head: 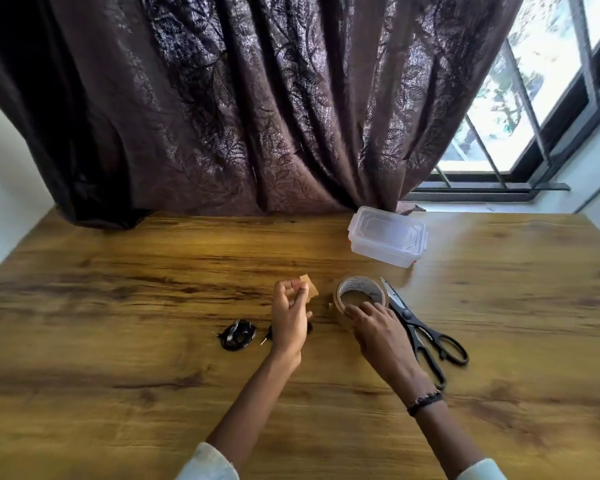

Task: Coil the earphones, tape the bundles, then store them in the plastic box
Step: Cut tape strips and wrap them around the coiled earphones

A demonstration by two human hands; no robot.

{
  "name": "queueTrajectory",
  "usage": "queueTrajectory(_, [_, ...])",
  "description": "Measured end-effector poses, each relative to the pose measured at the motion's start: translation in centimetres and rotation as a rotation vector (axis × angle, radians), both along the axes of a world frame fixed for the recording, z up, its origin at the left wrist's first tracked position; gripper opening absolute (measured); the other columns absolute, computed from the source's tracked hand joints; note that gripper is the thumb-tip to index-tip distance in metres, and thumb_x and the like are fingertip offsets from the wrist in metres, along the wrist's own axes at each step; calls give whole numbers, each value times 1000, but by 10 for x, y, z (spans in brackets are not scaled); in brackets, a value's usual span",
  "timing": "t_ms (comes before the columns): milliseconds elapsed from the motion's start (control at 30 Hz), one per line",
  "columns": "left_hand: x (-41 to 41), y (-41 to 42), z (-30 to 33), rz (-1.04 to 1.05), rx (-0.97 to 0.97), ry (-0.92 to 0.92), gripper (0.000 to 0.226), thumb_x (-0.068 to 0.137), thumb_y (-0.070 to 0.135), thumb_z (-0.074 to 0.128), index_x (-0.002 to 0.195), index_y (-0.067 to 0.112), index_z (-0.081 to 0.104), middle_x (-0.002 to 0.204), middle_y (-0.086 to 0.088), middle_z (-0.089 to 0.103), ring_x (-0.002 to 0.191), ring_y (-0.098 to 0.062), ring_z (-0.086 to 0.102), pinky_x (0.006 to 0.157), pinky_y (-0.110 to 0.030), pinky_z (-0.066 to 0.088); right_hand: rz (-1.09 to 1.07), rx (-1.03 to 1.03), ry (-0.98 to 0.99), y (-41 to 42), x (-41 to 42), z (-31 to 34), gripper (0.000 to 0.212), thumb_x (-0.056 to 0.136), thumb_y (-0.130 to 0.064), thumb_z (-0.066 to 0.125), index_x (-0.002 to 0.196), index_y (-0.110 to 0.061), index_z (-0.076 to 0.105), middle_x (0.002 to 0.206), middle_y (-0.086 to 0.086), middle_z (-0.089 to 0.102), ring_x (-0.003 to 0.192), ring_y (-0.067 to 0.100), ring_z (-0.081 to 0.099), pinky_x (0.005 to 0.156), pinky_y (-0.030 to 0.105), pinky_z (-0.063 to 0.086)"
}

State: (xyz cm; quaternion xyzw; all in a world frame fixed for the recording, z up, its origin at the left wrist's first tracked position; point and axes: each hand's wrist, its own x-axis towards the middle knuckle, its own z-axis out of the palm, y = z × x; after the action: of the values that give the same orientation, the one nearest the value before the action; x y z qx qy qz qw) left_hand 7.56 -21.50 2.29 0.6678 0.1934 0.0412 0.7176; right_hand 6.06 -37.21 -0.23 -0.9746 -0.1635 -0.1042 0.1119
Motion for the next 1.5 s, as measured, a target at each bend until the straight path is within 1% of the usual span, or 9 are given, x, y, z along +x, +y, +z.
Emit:
queueTrajectory(133, [-18, 14, 5, -13, 123, -58, 9, 91, 22, 62, 93, 24, 53, 105, -1, 64, 92, -15, 63, 73, -32, 52, -35, 557, 121, 16, -11, 48, 33, 89, -40, 60, 110, -17, 69, 107, -4, 69, 95, 5, 64, 81, 21, 53])
queueTrajectory(233, [-39, 22, 12, -65, 225, -106, 19, 85, 33, 66, 95, 25, 52, 100, 6, 63, 87, -10, 63, 66, -23, 51, -44, 793, 229, 42, -17, 77, 17, 89, -30, 67, 95, -17, 74, 85, -11, 71, 79, -7, 64, 63, 3, 44])
queueTrajectory(600, [-95, 59, 11, -138, 292, -43, 35, 74, 51, 64, 95, 25, 53, 93, 13, 61, 82, 8, 58, 63, -10, 46, -79, 924, 542, 74, -44, 55, 10, 85, -23, 72, 76, -25, 75, 67, -12, 72, 62, -3, 62, 59, 15, 48])
queueTrajectory(767, [-109, 71, -1, -198, 312, 25, 39, 70, 55, 64, 96, 29, 52, 97, 13, 60, 82, 2, 57, 63, -12, 44, -178, 1099, 759, 77, -61, 50, 11, 84, -25, 73, 80, -15, 76, 75, 2, 73, 70, 6, 62, 65, 19, 50])
queueTrajectory(933, [-102, 79, -4, -256, 348, -24, 31, 73, 52, 62, 91, 27, 57, 94, 12, 64, 81, 1, 60, 63, -10, 46, -338, 1186, 710, 75, -62, 46, 8, 84, -20, 72, 85, -14, 75, 76, 0, 74, 73, 8, 65, 64, 17, 51])
queueTrajectory(1067, [-59, 90, -8, -268, 585, -207, 2, 90, 26, 63, 90, 24, 63, 91, 14, 64, 82, 2, 60, 66, -7, 45, -381, 1172, 607, 65, -53, 48, 8, 84, -22, 73, 89, -16, 76, 82, 2, 75, 81, 13, 69, 74, 24, 56])
queueTrajectory(1167, [-18, 90, -12, -327, 811, -234, 8, 91, 23, 62, 95, 19, 67, 96, 10, 61, 82, -3, 59, 65, -6, 42, -390, 1160, 582, 62, -47, 49, 8, 84, -23, 73, 89, -18, 76, 83, 0, 75, 84, 14, 69, 77, 28, 56])
queueTrajectory(1333, [10, 80, -27, -541, 1042, -110, 23, 86, 27, 67, 105, 14, 68, 106, 0, 62, 99, -16, 57, 83, -30, 49, -384, 1172, 547, 60, -40, 49, 6, 85, -23, 73, 85, -18, 76, 81, 2, 75, 82, 16, 68, 76, 30, 55])
queueTrajectory(1500, [12, 81, -33, -548, 1180, -128, 23, 89, 21, 64, 110, 14, 69, 109, 1, 63, 102, -14, 58, 80, -20, 43, -370, 1166, 546, 59, -34, 49, 6, 84, -23, 73, 87, -18, 76, 83, 3, 75, 87, 21, 69, 80, 34, 56])
